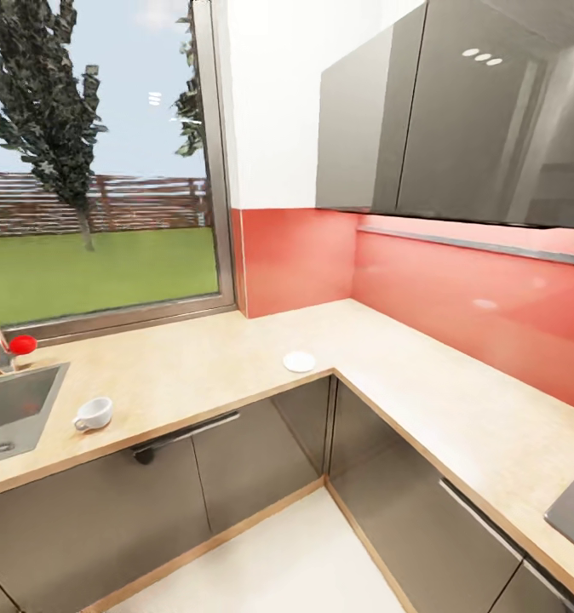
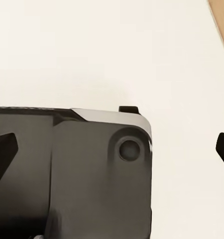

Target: Set up a coffee station on the kitchen countertop: keep the coffee maker on the countertop, move the bottle of coffee from the kitchen shelf to the counter next to the coffee maker, place a paper coffee filter on top of the coffee maker, put the saucer next to the coffee maker with the coffee cup on the saucer, and place the electric kettle next to the coffee maker.

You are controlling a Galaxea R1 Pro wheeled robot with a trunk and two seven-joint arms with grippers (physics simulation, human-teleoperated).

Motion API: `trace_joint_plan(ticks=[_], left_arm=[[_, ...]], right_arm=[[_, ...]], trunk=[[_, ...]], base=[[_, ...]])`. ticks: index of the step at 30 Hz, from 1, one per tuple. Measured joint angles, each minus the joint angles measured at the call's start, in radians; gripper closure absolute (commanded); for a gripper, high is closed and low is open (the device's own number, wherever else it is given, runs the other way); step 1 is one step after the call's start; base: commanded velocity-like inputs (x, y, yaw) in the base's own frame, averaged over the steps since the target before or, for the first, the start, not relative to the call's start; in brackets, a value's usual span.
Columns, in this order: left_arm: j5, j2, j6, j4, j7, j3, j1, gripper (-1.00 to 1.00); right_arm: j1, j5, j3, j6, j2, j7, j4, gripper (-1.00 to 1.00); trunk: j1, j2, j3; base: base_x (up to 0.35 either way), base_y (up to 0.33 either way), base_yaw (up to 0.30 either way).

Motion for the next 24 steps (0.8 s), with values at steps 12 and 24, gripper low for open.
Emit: trace_joint_plan(ticks=[12, 24], left_arm=[[-0.012, -0.005, -0.152, -0.093, -0.006, -0.013, -0.196, -1.00], [0.023, -0.069, -0.198, -0.399, -0.264, -0.011, -0.595, -1.00]], right_arm=[[-0.001, 0.005, -0.003, -0.023, -0.080, 0.003, -0.190, -1.00], [-0.273, 0.003, -0.005, -0.132, -0.083, 0.005, -0.553, -1.00]], trunk=[[0.000, 0.000, 0.006], [0.000, 0.000, 0.007]], base=[[0.000, 0.000, 0.082], [0.000, 0.000, 0.000]])
